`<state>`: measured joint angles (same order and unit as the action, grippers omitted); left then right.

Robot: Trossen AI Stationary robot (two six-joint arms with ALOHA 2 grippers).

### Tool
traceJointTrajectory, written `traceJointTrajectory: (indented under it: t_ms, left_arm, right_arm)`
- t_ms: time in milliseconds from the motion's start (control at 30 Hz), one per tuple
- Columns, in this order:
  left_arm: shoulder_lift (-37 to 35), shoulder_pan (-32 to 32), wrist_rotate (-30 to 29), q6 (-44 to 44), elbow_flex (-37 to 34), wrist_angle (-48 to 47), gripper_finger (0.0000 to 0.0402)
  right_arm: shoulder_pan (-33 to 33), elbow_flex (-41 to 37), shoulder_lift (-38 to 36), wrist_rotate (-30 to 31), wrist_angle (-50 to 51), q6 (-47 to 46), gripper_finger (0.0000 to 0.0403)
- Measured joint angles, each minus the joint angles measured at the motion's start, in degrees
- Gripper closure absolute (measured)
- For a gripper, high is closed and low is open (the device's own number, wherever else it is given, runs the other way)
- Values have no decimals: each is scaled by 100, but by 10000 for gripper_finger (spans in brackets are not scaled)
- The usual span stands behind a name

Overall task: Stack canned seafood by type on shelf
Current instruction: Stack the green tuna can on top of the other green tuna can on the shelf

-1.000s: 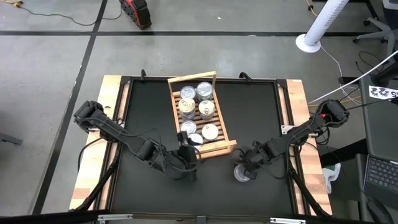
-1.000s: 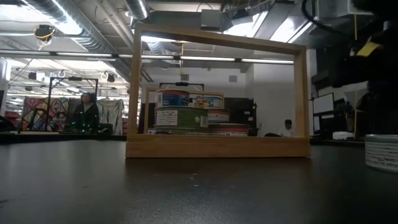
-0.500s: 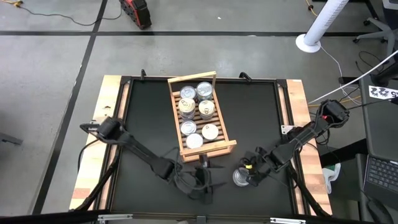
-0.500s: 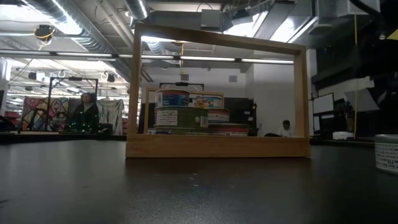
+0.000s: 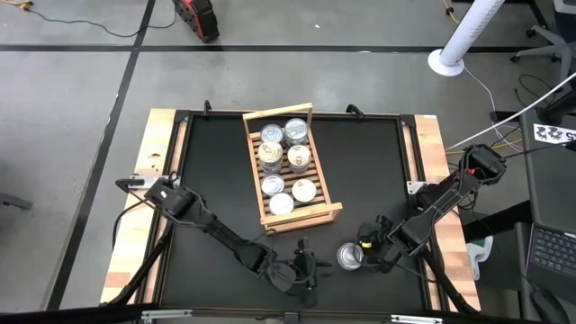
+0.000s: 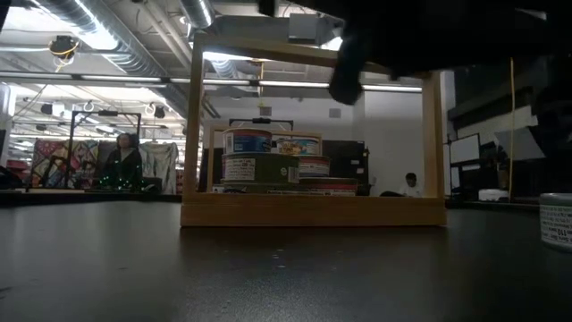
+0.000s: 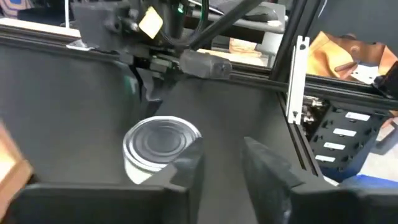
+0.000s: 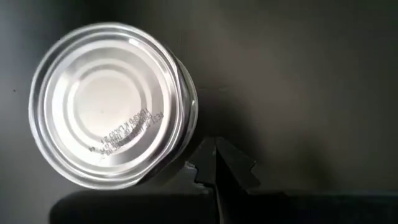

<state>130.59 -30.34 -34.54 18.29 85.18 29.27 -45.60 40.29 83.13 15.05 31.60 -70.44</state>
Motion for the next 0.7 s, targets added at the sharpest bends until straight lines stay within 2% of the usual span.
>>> traceJointTrajectory:
  t_ms: [300, 600, 700]
  left_arm:
    - [499, 206, -1, 224, 381, -71, 396]
    - [509, 478, 573, 944, 392, -696, 400]
    - [509, 491, 603, 1095, 392, -761, 399]
  right_arm:
    - [-18, 0, 0, 203, -11, -25, 398]
    - [-18, 0, 0, 85, -11, 14, 398]
    - [-17, 0, 0, 82, -16, 17, 398]
